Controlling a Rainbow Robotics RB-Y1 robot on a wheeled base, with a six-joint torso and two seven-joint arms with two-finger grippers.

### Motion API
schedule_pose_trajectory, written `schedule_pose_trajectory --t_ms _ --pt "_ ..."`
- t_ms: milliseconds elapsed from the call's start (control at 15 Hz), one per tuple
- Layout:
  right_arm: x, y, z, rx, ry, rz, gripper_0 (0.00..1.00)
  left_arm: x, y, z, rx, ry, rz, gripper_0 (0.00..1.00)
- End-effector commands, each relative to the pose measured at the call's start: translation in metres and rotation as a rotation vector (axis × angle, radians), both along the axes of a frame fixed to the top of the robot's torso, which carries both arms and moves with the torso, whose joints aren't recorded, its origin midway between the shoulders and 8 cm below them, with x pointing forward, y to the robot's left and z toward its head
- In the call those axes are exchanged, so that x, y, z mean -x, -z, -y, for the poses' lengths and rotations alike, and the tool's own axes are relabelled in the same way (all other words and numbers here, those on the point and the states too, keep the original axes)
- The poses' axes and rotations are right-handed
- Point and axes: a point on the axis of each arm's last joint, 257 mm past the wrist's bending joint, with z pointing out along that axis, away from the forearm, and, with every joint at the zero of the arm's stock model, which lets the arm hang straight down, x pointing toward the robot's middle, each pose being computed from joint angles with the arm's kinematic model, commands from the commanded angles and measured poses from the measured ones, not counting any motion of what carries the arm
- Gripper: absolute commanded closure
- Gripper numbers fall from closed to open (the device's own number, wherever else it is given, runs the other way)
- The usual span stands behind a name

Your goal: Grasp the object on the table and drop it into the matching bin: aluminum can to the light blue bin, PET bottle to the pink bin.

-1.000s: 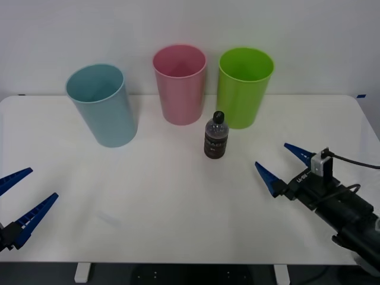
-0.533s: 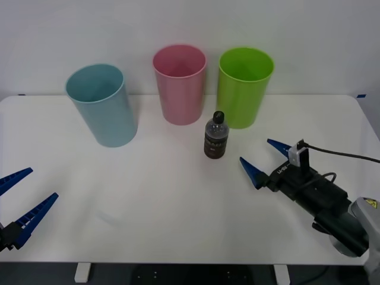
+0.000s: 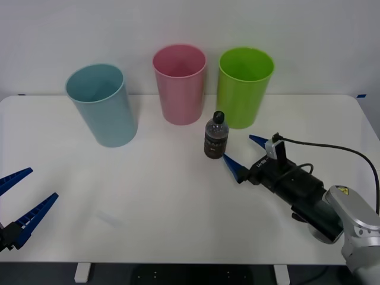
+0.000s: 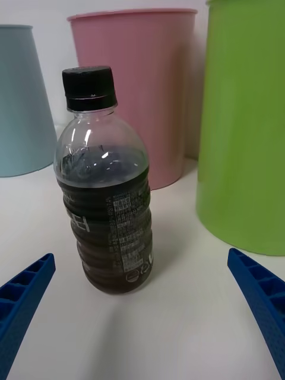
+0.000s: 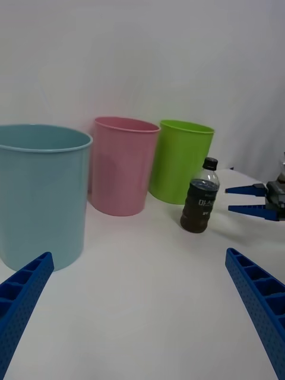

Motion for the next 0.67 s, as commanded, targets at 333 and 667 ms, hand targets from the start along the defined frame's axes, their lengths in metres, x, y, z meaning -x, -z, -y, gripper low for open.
schedule_pose_trajectory --t_ms 333,667 --pt "-0.026 0.005 -0.040 0.012 -0.023 -0.016 0.00 0.000 0.000 0.000 0.000 0.000 0.000 0.00" --pt "-0.043 0.005 -0.062 0.014 -0.022 -0.029 0.00 0.000 0.000 0.000 0.000 0.000 0.000 0.00"
